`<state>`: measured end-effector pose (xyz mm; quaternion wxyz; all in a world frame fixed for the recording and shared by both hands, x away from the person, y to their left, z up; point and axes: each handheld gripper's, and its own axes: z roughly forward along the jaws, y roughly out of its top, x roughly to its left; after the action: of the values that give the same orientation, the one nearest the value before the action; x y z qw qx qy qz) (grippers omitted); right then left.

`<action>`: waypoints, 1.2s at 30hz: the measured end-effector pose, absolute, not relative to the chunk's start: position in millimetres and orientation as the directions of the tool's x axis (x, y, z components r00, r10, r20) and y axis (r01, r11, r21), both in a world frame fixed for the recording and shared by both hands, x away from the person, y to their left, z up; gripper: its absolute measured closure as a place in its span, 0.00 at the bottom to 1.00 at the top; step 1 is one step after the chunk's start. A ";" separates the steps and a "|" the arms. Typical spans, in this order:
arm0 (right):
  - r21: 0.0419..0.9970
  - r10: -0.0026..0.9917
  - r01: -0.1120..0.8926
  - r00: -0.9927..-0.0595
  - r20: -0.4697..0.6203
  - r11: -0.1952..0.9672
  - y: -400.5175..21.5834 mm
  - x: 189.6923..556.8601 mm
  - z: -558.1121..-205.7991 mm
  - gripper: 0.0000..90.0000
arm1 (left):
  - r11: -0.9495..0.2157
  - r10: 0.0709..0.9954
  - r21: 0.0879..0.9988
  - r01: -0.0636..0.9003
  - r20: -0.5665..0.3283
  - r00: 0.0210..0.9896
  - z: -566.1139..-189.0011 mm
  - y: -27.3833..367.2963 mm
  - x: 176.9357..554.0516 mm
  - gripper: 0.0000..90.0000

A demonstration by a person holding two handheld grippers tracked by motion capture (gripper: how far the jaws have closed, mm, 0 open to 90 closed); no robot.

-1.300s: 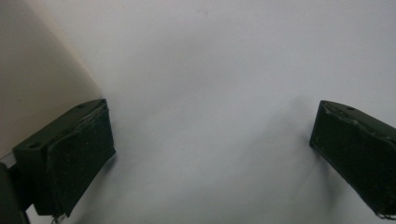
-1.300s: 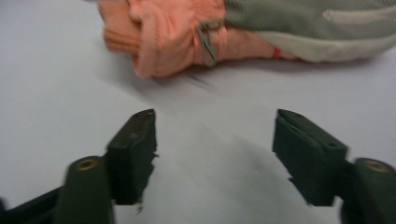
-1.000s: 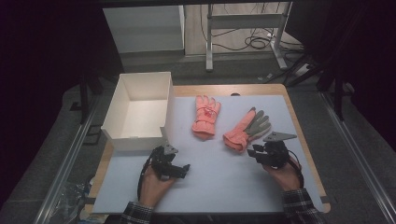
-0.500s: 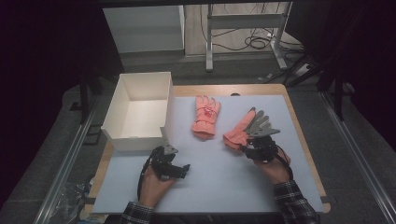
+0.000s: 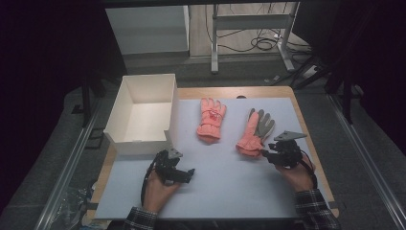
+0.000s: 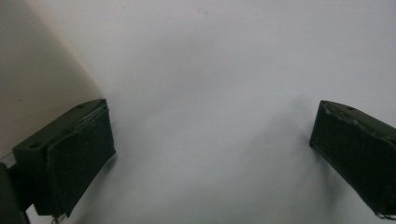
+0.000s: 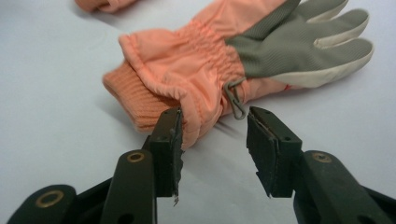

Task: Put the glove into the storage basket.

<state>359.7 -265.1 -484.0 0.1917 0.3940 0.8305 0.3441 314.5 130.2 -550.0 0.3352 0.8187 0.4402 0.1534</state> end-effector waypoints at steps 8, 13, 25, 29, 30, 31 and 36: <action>0.736 0.786 0.521 -0.617 -0.024 0.432 -262.5 380.6 -467.9 0.66 | -0.387 0.824 0.684 0.618 -0.044 0.565 -550.0 130.2 314.5 0.00; 0.737 0.793 0.533 -0.610 -0.006 0.415 -254.5 410.9 -466.0 0.70 | -0.384 0.825 0.686 0.618 -0.046 0.564 -550.1 130.0 314.4 0.00; 0.683 0.822 0.589 -0.569 -0.029 0.432 -244.4 454.1 -494.0 0.66 | -0.382 0.825 0.687 0.618 -0.048 0.563 -550.2 129.9 314.4 0.00; 0.684 0.831 0.597 -0.555 -0.024 0.419 -247.5 454.2 -501.2 0.78 | -0.384 0.825 0.686 0.618 -0.046 0.564 -550.1 129.9 314.4 0.00; 0.691 0.836 0.609 -0.548 0.013 0.389 -250.3 454.7 -503.9 0.85 | -0.384 0.825 0.686 0.618 -0.046 0.564 -550.1 129.9 314.4 0.00; 0.691 0.836 0.609 -0.548 0.013 0.389 -250.3 454.7 -503.9 0.85 | -0.384 0.825 0.686 0.618 -0.046 0.564 -550.1 129.9 314.4 0.00; 0.702 0.840 0.602 -0.543 0.011 0.380 -250.3 450.5 -500.8 0.99 | -0.384 0.825 0.686 0.618 -0.046 0.564 -550.1 130.0 314.4 0.00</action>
<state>450.5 -250.3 -500.8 0.1766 0.4441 0.8118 0.3356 314.4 130.0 -550.1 0.3368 0.8176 0.4410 0.1535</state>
